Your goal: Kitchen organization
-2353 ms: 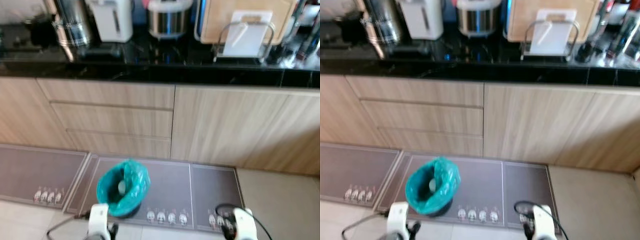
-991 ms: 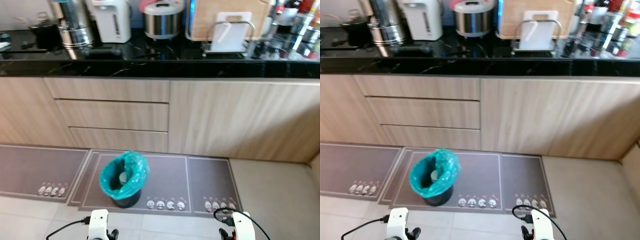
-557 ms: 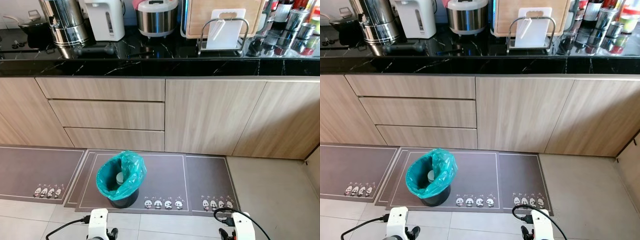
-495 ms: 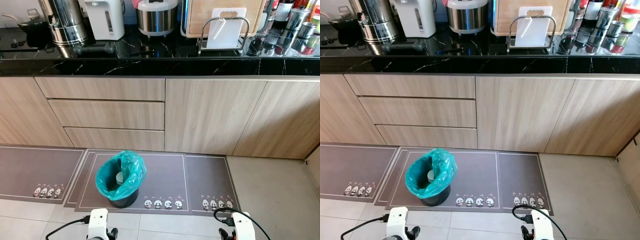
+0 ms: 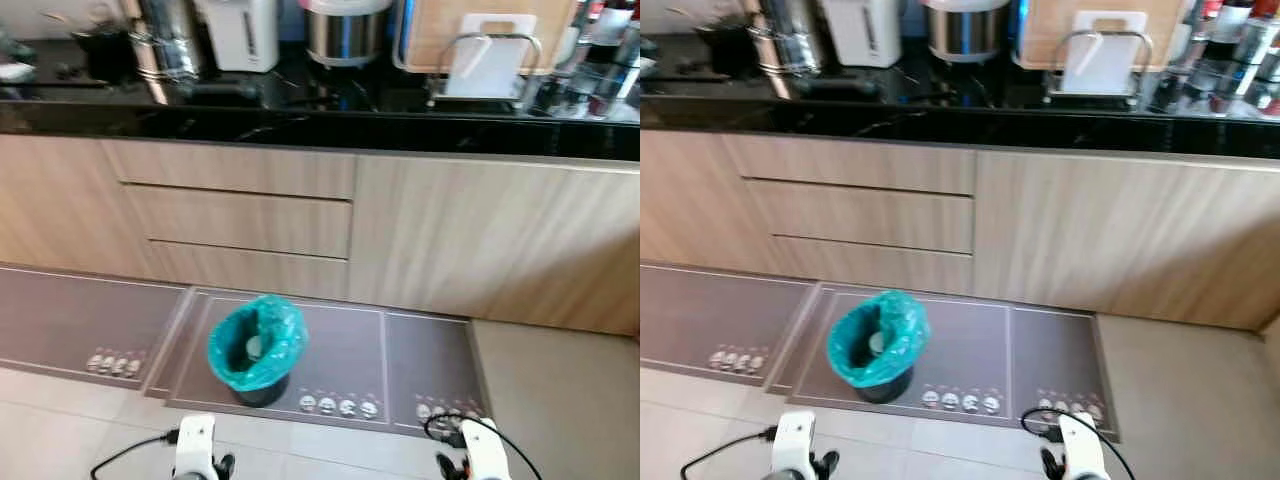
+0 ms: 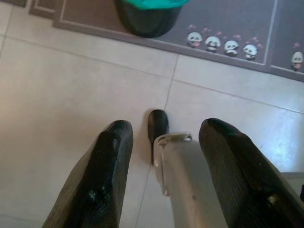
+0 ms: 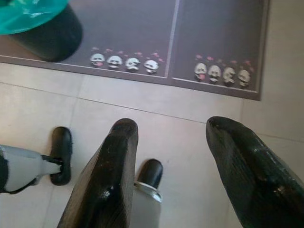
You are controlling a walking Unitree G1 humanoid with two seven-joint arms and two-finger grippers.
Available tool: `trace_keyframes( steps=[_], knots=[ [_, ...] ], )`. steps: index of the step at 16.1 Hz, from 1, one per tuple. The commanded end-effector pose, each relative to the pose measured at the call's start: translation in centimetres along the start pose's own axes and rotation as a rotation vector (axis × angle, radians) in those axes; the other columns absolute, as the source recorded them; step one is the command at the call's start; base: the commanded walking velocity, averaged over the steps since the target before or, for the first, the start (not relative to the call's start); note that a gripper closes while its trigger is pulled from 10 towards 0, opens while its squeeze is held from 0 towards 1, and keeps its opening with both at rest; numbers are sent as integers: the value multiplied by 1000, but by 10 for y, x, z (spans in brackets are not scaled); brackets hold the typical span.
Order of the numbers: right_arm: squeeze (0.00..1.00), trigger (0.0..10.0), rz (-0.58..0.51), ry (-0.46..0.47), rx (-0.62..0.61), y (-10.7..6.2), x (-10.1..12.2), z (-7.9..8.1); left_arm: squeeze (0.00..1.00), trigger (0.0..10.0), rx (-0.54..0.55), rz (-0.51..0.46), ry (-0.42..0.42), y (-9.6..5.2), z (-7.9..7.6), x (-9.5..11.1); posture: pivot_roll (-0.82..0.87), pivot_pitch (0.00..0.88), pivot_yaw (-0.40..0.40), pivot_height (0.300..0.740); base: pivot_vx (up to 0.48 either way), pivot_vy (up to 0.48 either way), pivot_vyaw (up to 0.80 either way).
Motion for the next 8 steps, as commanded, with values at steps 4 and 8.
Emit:
trace_keyframes(
  steps=[4,8],
  knots=[
    [0,10000,14,9,1,-1,-4,-1,0,10000,4,1,0,0,1,2,62,0,22,740,0,0,0],
    [0,10000,16,14,1,-1,-4,-2,0,10000,20,-15,-9,0,2,3,65,0,20,740,0,0,0]
  ],
)
Point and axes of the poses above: a point about 5 cm out from each wrist's last joint towards the gripper, its own y axis pointing out of the wrist towards the gripper, its own x axis along the axis of the wrist's last joint, z = x × y, the point moved 3 cm from there along y, pointing out of the wrist towards the gripper, and after that the axes turned 1 degree about y, right-handed, at the moved point
